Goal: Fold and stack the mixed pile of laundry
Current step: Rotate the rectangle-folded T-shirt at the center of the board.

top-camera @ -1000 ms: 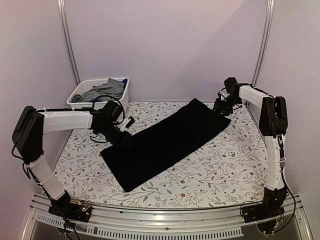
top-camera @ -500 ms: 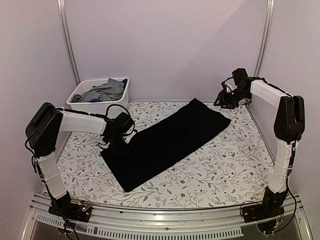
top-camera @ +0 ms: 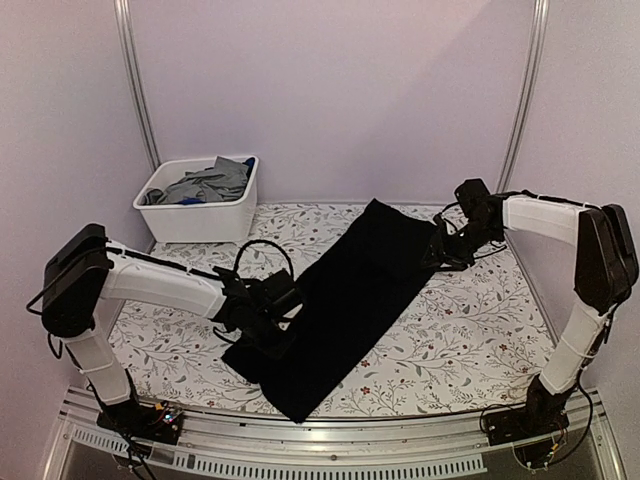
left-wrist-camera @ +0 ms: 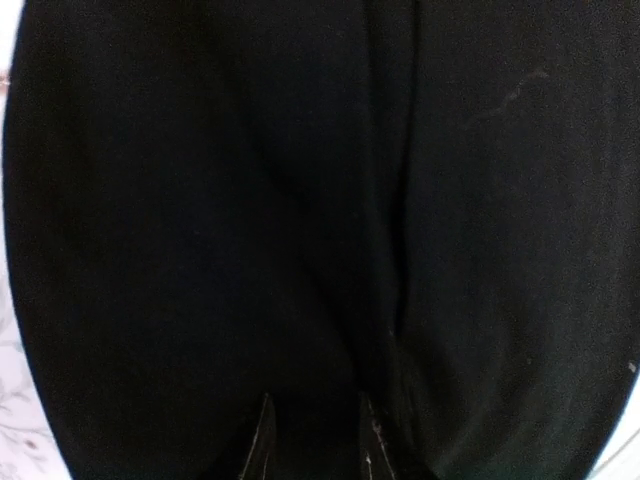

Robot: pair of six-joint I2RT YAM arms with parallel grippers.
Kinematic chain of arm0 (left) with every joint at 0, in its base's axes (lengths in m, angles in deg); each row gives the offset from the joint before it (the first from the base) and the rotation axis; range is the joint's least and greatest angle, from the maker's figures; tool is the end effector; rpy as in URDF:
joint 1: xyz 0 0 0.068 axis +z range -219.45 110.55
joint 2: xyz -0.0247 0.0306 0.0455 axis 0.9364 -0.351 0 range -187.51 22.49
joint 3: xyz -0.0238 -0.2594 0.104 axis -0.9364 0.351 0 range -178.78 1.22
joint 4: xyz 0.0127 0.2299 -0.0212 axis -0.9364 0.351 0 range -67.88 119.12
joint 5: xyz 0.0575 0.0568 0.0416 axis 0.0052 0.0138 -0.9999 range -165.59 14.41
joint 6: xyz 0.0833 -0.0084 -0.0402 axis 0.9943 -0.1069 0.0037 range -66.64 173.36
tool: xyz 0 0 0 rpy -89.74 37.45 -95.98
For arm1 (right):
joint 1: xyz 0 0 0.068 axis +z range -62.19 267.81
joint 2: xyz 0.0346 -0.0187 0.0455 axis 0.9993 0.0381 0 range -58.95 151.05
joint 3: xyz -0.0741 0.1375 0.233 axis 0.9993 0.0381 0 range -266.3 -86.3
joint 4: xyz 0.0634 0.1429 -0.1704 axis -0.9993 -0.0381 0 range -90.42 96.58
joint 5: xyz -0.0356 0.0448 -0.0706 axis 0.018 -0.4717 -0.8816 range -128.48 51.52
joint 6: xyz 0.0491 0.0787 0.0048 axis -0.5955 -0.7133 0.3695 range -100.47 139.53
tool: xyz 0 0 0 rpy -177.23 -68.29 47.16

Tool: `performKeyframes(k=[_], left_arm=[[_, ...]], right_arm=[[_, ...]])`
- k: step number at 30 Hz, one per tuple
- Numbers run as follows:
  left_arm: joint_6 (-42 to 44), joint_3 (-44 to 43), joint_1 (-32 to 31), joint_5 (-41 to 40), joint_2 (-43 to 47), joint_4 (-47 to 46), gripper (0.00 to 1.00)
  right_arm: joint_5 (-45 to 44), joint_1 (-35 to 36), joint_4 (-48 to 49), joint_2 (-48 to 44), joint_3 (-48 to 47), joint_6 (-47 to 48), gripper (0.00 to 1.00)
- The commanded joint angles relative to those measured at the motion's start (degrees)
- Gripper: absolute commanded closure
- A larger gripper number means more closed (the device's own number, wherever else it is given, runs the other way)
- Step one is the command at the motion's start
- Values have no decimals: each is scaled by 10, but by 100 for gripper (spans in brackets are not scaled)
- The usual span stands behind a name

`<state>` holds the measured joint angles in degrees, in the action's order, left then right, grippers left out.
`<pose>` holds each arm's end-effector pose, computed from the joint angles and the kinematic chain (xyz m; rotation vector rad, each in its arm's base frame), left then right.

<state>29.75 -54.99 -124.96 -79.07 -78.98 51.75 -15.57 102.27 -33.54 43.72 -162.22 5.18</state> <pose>0.1781 -0.2503 0.1193 0.7840 2.7866 -0.1765 0.3363 0.1203 0.1979 -0.1174 2.7711 0.6850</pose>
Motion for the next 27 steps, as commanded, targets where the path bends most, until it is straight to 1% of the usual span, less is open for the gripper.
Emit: performKeyframes(k=[1, 4, 6, 9, 12, 15, 18, 23, 27], left_arm=[[-108, 69, -91, 127, -19, 70, 71], [-119, 46, -134, 144, 19, 38, 68], [-120, 24, -145, 139, 26, 49, 67], [-112, 6, -146, 101, 56, 71, 63], [-107, -3, -130, 78, 93, 94, 60], [-100, -3, -111, 76, 117, 96, 59], [-93, -2, -94, 81, 130, 95, 58], [-82, -8, -72, 88, 130, 90, 58], [-66, -23, -49, 88, 119, 90, 58]], right_arm=[[-16, 121, 56, -79, 61, -75, 54], [-37, 195, 81, -96, 97, -135, 54], [-48, 239, 102, -92, 108, -172, 54], [-64, 283, 110, -55, 101, -210, 54], [-89, 303, 86, -7, 75, -223, 55], [-118, 305, 64, 26, 63, -223, 55], [-159, 296, 48, 28, 47, -212, 54], [-185, 244, 37, 17, 13, -200, 53], [-198, 199, 17, 53, -17, -187, 53]])
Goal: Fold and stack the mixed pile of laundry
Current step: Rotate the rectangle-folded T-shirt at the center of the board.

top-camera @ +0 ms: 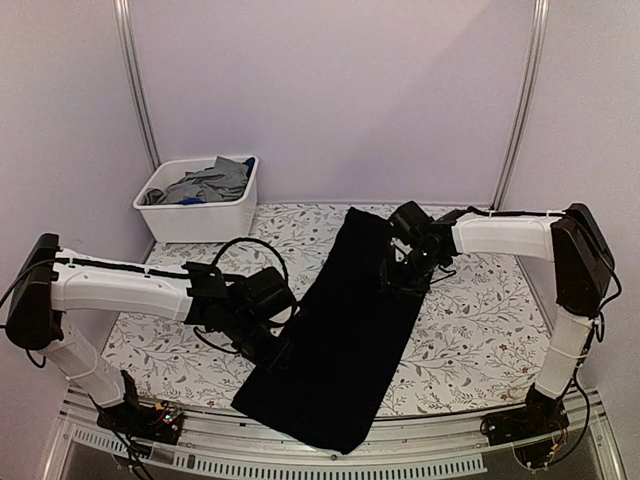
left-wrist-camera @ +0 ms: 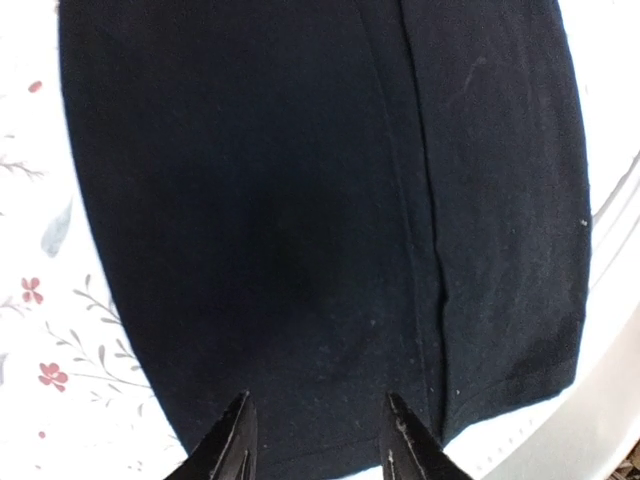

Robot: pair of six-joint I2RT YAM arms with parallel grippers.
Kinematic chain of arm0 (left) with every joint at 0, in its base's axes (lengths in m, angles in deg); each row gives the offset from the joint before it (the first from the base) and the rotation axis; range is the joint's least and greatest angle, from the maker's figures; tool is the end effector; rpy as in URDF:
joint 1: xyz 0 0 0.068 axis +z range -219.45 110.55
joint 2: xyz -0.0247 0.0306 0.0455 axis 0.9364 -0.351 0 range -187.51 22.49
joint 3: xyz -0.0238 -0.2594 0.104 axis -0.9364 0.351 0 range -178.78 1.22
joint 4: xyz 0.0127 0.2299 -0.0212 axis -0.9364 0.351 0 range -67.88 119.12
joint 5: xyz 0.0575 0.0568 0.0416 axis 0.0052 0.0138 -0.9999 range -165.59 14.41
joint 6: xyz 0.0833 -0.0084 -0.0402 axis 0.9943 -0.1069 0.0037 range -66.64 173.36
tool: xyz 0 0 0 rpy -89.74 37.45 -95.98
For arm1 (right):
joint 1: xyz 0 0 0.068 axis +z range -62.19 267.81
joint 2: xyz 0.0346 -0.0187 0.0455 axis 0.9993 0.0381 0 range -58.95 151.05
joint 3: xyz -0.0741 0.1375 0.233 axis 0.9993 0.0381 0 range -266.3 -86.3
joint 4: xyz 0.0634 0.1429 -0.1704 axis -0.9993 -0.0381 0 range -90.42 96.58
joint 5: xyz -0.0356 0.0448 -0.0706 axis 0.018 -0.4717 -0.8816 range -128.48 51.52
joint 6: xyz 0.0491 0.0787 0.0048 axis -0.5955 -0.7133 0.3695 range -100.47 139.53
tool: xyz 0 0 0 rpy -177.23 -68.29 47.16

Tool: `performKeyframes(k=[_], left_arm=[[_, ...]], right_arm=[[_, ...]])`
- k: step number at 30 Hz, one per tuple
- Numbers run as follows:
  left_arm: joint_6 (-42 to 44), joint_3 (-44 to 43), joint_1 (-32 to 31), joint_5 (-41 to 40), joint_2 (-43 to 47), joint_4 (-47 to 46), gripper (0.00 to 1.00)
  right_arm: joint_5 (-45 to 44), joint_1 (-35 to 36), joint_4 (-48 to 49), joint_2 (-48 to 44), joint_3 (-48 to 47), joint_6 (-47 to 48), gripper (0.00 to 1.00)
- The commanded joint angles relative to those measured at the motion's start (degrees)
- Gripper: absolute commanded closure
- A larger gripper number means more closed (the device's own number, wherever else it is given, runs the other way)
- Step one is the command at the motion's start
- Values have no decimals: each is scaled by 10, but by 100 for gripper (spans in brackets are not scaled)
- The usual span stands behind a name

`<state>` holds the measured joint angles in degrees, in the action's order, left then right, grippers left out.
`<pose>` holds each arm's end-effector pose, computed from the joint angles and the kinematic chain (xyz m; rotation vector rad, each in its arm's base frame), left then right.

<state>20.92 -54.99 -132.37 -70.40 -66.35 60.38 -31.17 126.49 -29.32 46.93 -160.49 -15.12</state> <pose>0.1194 -0.2502 0.1728 0.7966 2.8395 -0.4568 0.2795 0.2374 0.1694 -0.1368 2.8606 0.4855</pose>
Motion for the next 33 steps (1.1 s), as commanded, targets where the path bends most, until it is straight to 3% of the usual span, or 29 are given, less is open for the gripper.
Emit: performKeyframes(k=[1, 6, 13, 20, 25, 28, 33], left_arm=[[27, -27, 31, 1, -11, 5, 58], [49, -43, 59, 5, -33, 3, 58], [55, -43, 107, 15, -33, 0, 58], [50, -40, 137, 6, -15, -6, 54], [52, -40, 151, 11, -20, -24, 53], [64, -48, 153, 15, -26, -40, 53], [87, -54, 153, 31, -38, -72, 53]], right_arm=[[-48, -50, -33, 40, -48, 25, 53], [-70, -65, -63, 130, -138, 68, 55], [-149, -81, -111, 255, -243, 128, 64], [-164, -130, -133, 380, -455, 199, 67], [-127, -133, -123, 467, -628, 275, 66], [-99, -134, -96, 433, -625, 276, 61], [-38, -131, -71, 297, -518, 235, 54]])
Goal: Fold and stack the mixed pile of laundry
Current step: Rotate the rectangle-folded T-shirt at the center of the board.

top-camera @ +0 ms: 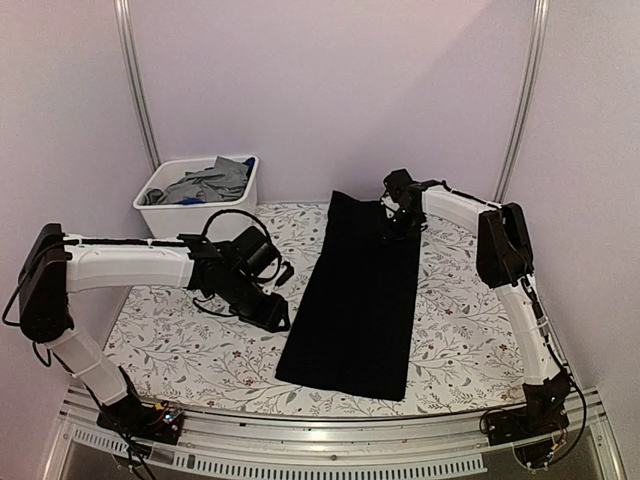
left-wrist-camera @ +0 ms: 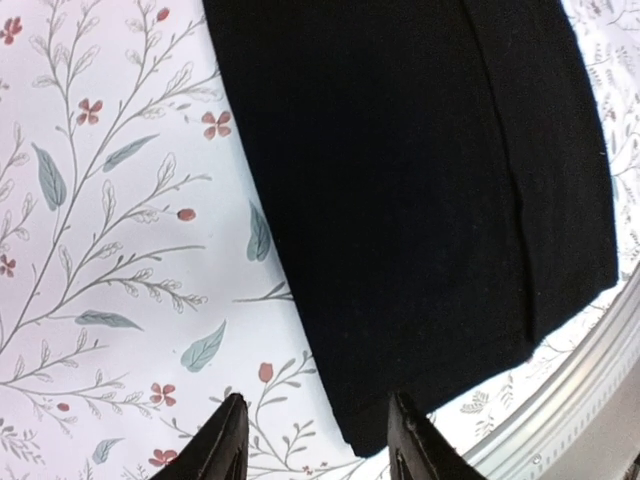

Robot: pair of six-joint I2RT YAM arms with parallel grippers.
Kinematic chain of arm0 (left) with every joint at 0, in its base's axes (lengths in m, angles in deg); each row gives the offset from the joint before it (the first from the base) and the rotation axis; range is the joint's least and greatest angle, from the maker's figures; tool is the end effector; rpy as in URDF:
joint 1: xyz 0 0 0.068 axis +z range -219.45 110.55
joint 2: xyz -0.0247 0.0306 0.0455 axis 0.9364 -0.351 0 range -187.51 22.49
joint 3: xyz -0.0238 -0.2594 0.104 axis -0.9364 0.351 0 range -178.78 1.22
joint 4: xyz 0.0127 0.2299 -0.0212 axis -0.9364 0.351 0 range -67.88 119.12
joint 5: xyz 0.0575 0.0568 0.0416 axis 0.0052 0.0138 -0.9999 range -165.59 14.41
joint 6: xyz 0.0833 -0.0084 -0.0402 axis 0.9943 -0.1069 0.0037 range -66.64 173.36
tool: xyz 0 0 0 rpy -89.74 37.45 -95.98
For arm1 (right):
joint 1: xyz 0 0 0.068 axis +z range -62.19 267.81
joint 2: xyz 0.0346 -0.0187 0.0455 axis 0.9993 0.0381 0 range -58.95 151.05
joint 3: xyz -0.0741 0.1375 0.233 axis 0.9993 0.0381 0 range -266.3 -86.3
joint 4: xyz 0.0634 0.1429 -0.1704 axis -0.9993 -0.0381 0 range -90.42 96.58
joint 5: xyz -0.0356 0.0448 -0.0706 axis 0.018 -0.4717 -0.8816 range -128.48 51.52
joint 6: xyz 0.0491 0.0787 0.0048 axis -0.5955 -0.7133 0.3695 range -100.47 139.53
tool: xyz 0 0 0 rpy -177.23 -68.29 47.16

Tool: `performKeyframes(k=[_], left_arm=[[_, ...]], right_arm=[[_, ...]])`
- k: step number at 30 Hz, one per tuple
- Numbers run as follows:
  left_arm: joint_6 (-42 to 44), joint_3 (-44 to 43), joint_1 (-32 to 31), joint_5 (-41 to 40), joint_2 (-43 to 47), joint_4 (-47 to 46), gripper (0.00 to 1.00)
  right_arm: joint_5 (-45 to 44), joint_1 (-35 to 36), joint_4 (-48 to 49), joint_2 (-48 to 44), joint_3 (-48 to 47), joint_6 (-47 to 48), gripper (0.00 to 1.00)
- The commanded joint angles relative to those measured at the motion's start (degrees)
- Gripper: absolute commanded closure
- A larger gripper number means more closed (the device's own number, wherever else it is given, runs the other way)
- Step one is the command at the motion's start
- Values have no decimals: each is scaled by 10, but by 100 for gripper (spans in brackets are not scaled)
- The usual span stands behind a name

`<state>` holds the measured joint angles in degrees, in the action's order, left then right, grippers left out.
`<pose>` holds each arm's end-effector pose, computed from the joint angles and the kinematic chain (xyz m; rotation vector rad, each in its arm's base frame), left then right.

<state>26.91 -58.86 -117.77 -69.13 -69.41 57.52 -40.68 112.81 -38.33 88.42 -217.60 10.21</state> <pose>0.1937 -0.2317 0.1794 0.5732 2.7971 -0.4770 0.4964 0.2279 0.1212 -0.3473 2.6196 0.1533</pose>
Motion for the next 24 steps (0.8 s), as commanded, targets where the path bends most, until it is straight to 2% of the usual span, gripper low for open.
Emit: performKeyframes(k=[1, 6, 12, 18, 24], left_arm=[[31, -15, 7, 24, -10, -49, 53], [53, -7, 4, 44, -20, -78, 53], [75, -1, -2, 49, -36, -87, 55], [92, -7, -31, 47, -77, -84, 64], [97, -7, -76, 49, -133, -72, 74]], right_arm=[[67, 7, 18, -139, 77, -27, 53], [107, 39, 29, -279, 233, -81, 51], [141, 138, 71, -387, 417, -159, 52], [159, 230, 104, -403, 527, -236, 55], [202, 247, 149, -405, 643, -297, 59]])
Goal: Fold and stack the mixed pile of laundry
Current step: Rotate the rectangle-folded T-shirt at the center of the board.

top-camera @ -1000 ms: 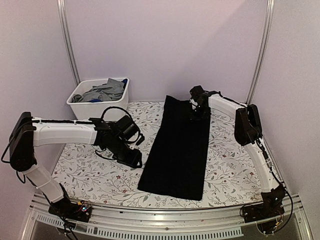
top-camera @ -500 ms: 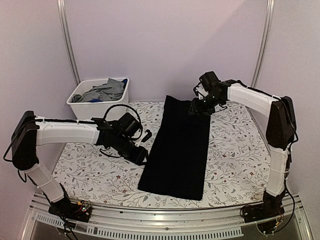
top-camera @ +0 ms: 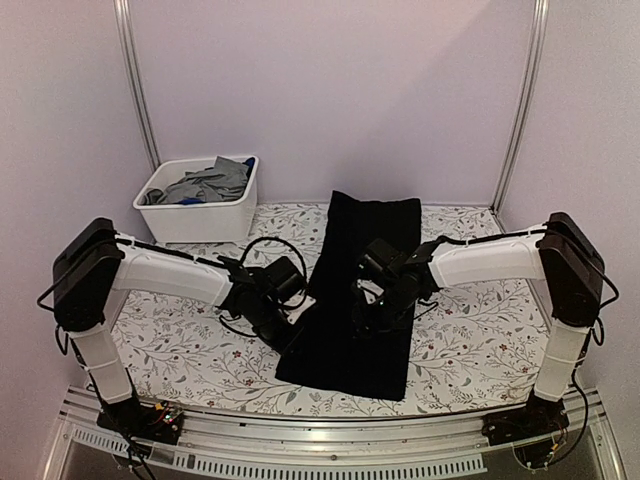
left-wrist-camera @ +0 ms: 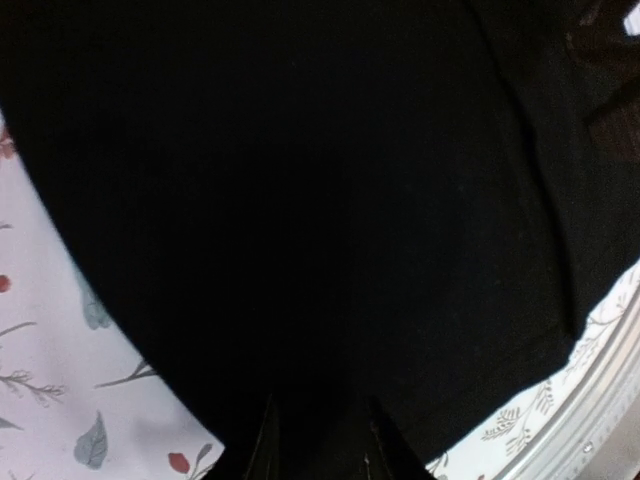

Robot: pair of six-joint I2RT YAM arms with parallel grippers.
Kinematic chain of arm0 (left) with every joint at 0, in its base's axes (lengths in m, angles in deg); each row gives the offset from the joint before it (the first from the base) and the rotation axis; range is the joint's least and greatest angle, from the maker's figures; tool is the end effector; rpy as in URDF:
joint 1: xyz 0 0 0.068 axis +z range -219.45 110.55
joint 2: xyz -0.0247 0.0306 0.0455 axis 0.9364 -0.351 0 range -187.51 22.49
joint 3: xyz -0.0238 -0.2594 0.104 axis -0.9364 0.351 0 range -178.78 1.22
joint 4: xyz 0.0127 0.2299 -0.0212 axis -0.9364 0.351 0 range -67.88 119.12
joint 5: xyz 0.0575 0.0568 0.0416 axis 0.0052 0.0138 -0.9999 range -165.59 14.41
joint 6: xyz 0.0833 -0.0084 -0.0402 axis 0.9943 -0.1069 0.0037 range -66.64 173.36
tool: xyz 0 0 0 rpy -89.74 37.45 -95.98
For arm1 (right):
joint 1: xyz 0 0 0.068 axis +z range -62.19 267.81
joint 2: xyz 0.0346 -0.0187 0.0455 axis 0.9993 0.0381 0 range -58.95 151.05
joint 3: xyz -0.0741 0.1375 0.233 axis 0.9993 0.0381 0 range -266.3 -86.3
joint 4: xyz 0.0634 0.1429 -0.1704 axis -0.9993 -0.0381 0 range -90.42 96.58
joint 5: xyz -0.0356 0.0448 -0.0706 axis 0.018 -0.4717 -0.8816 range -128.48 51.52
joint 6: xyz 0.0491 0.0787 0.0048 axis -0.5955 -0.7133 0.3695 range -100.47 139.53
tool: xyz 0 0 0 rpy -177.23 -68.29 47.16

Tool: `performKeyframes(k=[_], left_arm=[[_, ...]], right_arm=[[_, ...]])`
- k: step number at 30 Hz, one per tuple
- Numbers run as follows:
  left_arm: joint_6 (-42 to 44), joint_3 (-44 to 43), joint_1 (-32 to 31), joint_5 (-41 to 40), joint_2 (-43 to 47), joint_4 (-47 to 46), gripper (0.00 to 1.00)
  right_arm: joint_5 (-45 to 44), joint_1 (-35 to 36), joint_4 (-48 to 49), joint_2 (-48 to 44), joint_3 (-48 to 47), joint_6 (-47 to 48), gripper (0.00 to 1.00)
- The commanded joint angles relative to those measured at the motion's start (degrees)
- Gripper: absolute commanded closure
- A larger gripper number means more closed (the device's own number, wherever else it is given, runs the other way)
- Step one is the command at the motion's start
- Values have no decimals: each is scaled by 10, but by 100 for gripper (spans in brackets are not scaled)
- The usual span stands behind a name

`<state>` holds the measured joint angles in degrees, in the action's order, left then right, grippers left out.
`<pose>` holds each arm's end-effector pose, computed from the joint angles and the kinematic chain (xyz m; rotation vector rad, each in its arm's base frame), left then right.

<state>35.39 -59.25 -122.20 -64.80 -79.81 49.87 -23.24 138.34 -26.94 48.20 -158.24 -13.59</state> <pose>0.1877 -0.2727 0.1359 0.9176 2.7650 -0.5277 0.2148 0.2954 0.1557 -0.5227 2.9223 0.6675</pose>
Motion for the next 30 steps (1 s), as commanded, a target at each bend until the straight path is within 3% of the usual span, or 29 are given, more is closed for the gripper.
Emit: performKeyframes(k=[1, 10, 17, 20, 25, 30], left_arm=[[10, -1, -43, 10, -37, 5, 75], [-14, -29, -121, 14, -82, 13, 78], [-41, -1, -123, -7, -29, 24, 77], [-46, 10, -122, -30, 3, 28, 70], [-74, 60, -123, -40, 135, -44, 47], [-139, 155, -89, 11, 218, -74, 45]], right_arm=[[28, -8, 36, -3, 64, -62, 59], [6, -8, 13, -32, 153, -70, 60], [-11, -9, -21, -91, 177, -76, 60], [-6, -7, -21, -114, 178, -69, 59], [-5, 5, -11, -186, 126, -72, 56], [20, 9, 0, -283, 210, -168, 53]])
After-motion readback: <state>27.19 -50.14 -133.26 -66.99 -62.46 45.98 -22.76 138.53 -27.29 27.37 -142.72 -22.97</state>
